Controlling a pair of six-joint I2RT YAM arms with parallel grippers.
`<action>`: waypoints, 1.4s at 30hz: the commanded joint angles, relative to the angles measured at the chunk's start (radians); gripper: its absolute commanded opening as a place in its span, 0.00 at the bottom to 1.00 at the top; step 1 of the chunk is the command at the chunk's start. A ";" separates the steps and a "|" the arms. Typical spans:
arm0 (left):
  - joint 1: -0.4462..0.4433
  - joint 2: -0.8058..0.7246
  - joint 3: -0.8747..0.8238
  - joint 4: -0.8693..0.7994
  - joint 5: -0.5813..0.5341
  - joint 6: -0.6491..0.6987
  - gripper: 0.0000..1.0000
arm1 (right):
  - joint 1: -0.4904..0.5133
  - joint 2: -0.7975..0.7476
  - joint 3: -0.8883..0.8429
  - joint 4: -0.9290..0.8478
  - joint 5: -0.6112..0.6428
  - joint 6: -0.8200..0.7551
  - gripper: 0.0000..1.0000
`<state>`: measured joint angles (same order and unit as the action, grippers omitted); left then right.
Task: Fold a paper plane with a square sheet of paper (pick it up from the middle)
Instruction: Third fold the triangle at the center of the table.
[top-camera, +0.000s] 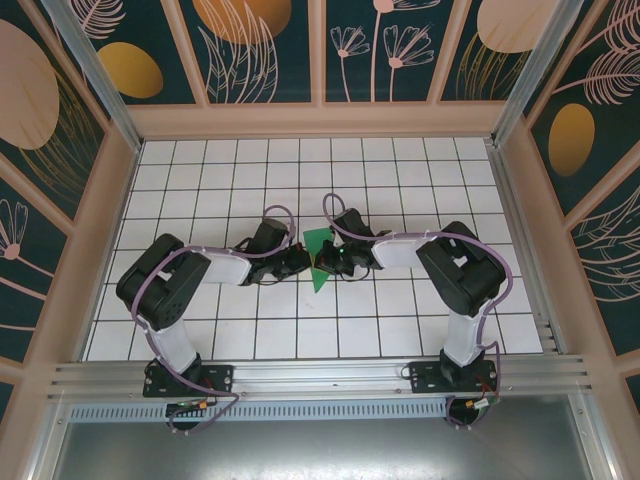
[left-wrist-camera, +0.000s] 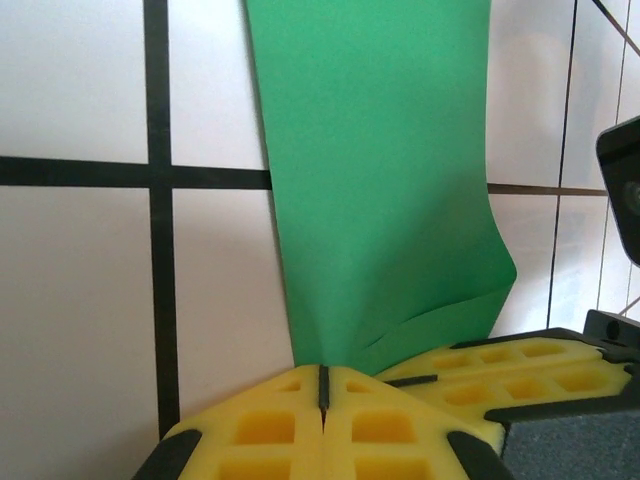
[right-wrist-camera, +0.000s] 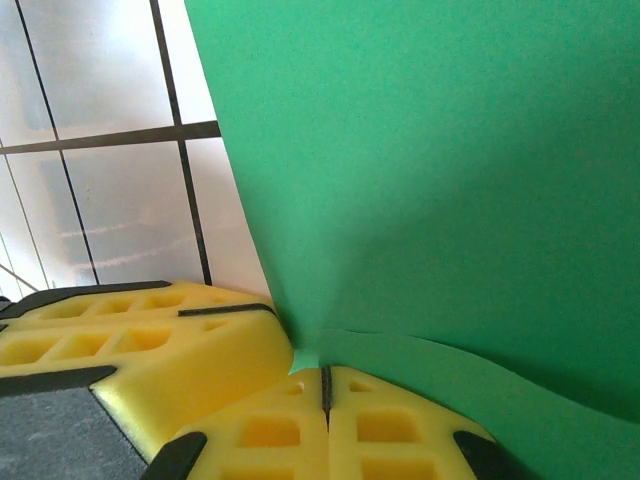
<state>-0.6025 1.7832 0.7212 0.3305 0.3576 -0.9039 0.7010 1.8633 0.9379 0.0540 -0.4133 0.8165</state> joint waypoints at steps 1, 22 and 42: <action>-0.013 0.029 0.023 -0.080 -0.042 0.040 0.00 | -0.009 -0.007 -0.028 -0.045 0.044 -0.006 0.00; -0.027 0.099 0.051 -0.243 -0.151 0.137 0.00 | -0.058 -0.093 -0.067 0.019 0.018 -0.051 0.00; -0.026 0.098 0.109 -0.277 -0.185 0.158 0.00 | -0.078 -0.077 -0.180 0.044 0.086 0.001 0.00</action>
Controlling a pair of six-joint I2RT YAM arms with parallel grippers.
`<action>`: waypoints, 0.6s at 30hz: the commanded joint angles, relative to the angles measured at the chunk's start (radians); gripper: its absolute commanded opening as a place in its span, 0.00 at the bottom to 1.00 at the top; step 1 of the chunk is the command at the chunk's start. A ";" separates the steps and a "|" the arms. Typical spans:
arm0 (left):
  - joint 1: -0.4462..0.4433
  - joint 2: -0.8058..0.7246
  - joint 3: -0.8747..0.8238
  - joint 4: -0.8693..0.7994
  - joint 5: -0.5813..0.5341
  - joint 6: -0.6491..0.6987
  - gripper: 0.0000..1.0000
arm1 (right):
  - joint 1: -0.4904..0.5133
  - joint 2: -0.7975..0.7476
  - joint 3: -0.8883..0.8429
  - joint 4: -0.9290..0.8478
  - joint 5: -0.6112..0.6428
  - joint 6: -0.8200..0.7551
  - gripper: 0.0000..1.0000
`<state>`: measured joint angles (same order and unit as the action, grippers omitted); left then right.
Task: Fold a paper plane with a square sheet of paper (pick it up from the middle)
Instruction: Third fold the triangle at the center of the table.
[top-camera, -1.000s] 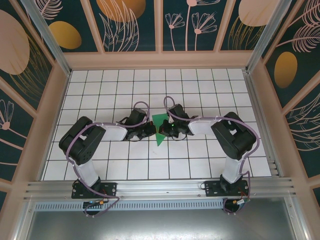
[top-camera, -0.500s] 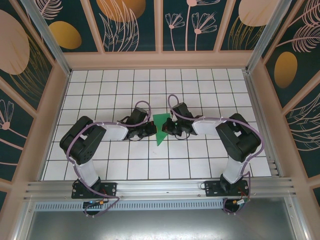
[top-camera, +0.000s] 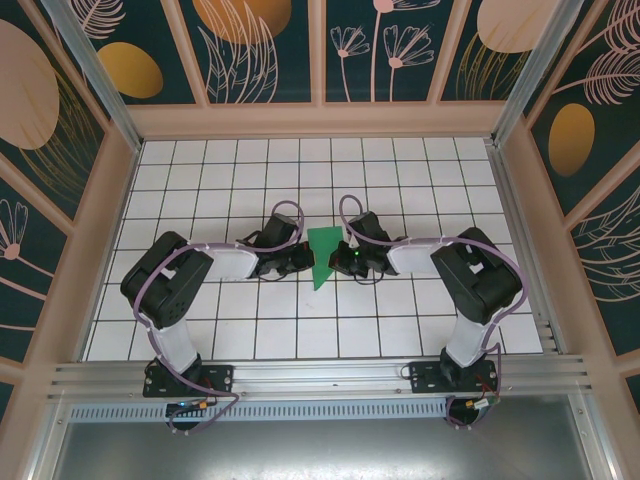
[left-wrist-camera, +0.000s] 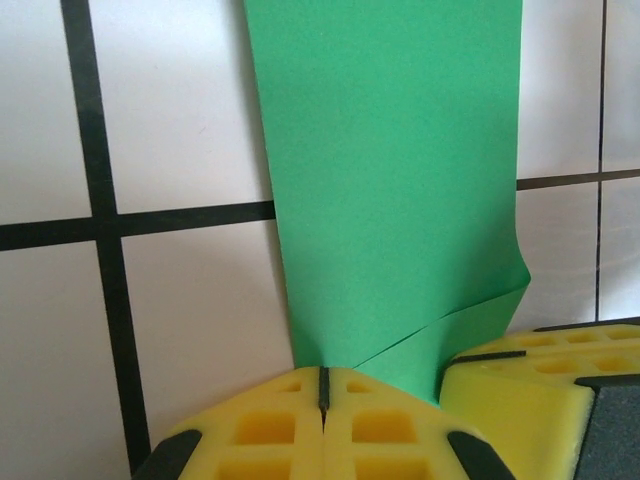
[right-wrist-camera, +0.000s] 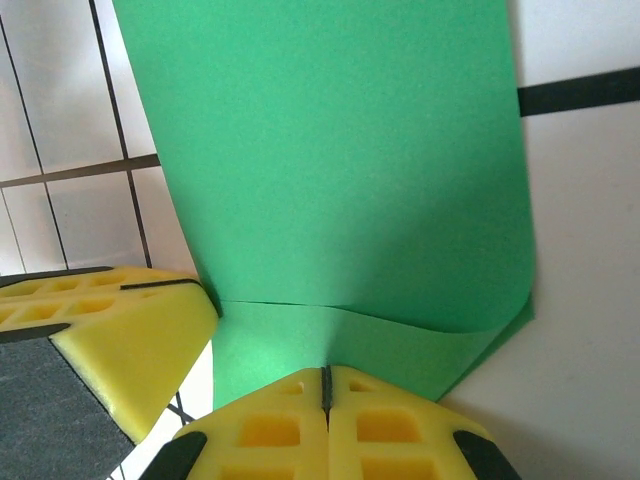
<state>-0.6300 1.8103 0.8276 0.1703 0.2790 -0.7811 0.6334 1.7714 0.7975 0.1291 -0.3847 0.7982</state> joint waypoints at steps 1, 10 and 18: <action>0.000 0.063 0.014 -0.118 -0.104 0.038 0.00 | -0.011 0.015 -0.045 -0.031 0.062 0.028 0.00; -0.002 -0.184 -0.053 0.015 -0.060 -0.055 0.21 | -0.011 0.021 -0.063 -0.049 0.095 0.088 0.00; -0.039 -0.333 -0.216 0.177 0.047 -0.213 0.25 | -0.011 0.029 -0.064 -0.067 0.106 0.102 0.00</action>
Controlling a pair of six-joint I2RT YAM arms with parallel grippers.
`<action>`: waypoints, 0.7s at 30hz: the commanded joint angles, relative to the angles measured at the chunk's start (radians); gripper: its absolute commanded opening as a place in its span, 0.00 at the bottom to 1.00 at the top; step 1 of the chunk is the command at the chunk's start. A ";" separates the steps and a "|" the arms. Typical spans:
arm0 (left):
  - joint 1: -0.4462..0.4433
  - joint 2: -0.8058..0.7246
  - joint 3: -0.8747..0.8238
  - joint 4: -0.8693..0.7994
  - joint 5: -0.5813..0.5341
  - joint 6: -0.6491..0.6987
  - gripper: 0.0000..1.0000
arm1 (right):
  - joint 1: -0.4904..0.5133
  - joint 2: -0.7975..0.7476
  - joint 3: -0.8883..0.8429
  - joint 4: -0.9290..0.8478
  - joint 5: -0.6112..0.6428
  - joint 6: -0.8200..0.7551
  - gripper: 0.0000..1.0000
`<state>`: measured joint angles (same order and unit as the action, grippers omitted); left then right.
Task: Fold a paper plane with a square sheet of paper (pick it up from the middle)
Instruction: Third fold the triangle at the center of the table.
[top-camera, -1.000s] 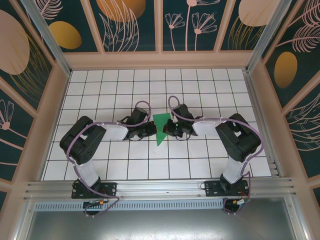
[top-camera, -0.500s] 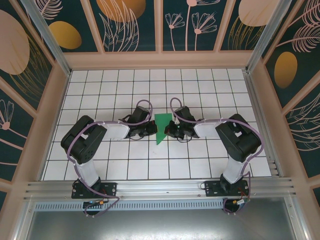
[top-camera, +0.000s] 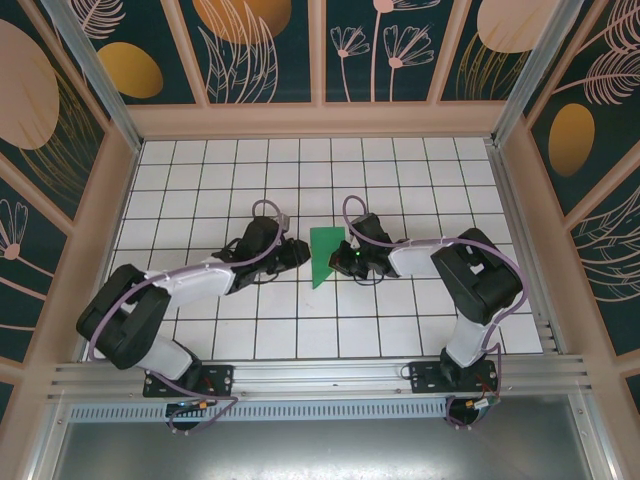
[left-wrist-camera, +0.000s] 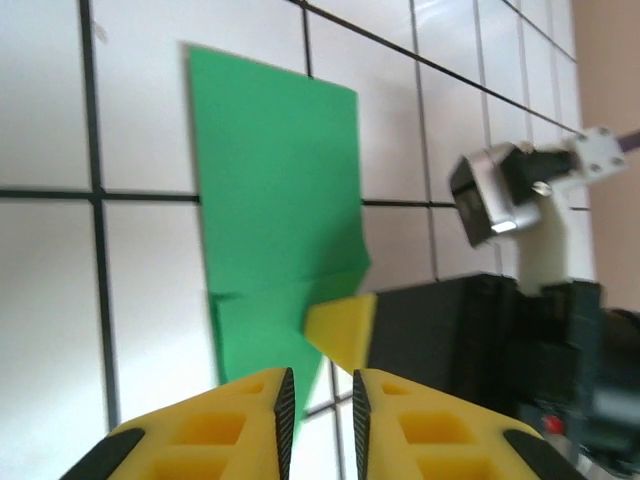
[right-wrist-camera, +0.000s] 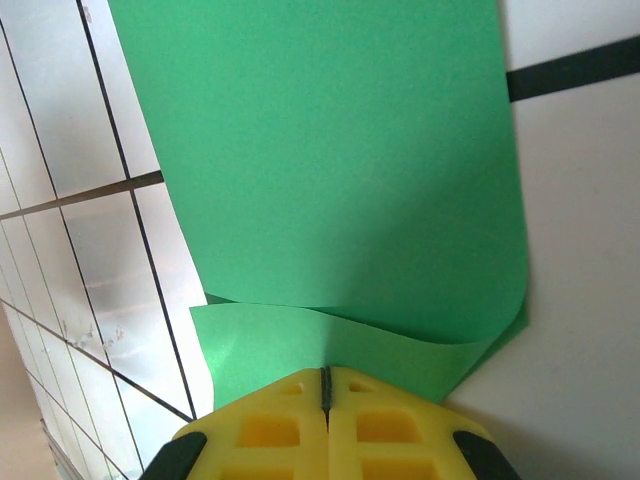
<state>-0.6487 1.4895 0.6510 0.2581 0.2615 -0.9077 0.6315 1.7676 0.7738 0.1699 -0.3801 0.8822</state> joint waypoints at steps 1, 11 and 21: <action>-0.031 -0.008 -0.043 0.103 0.080 -0.104 0.23 | -0.009 0.034 -0.039 -0.109 0.101 0.019 0.00; -0.142 0.163 0.024 0.106 0.038 -0.179 0.05 | -0.007 0.052 -0.036 -0.108 0.094 0.023 0.00; -0.156 0.188 -0.003 0.124 -0.038 -0.192 0.00 | -0.007 0.055 -0.031 -0.112 0.088 0.014 0.00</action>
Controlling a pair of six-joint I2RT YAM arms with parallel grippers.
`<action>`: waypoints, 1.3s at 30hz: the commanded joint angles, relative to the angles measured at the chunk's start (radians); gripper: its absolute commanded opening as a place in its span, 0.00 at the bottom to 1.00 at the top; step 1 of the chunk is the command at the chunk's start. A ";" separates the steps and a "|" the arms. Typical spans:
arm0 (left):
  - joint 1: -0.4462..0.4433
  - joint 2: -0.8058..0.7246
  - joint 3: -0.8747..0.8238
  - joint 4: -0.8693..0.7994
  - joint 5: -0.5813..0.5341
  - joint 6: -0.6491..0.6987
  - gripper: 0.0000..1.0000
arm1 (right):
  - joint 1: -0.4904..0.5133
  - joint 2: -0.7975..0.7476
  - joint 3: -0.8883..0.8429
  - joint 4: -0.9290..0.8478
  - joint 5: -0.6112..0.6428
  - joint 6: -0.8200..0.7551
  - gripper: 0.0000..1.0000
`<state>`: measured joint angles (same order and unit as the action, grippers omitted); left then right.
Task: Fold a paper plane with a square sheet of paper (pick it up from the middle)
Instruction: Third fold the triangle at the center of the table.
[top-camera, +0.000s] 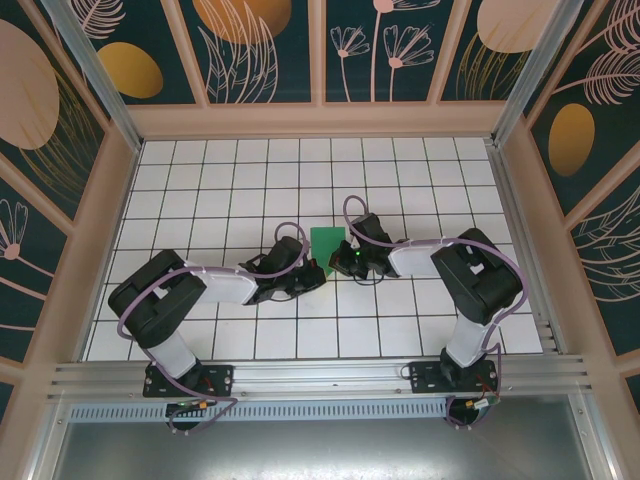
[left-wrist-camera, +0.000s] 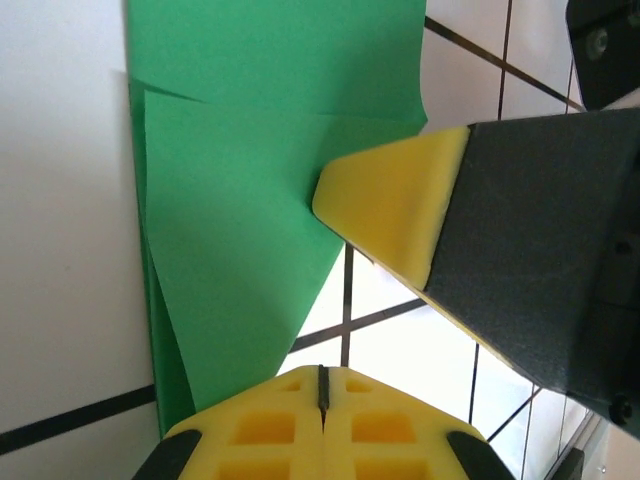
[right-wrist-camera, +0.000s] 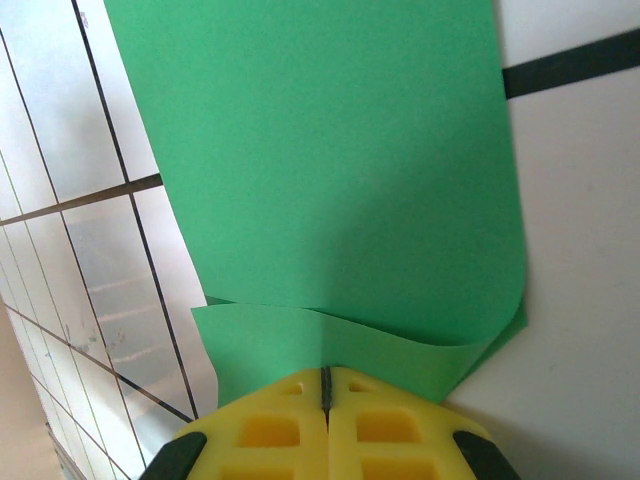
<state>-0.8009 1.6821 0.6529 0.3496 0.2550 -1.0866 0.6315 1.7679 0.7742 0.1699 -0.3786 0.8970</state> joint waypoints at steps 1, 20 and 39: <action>-0.004 -0.013 -0.008 0.044 -0.031 -0.013 0.00 | -0.008 0.054 -0.031 -0.113 0.086 -0.003 0.00; -0.003 0.027 -0.019 0.022 -0.063 -0.013 0.00 | -0.008 0.061 -0.026 -0.125 0.087 -0.008 0.00; -0.004 0.022 -0.100 0.008 -0.041 -0.053 0.00 | -0.009 0.063 -0.017 -0.132 0.092 -0.013 0.00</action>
<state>-0.8009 1.6993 0.5892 0.4267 0.2012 -1.1248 0.6315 1.7699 0.7769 0.1661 -0.3790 0.8967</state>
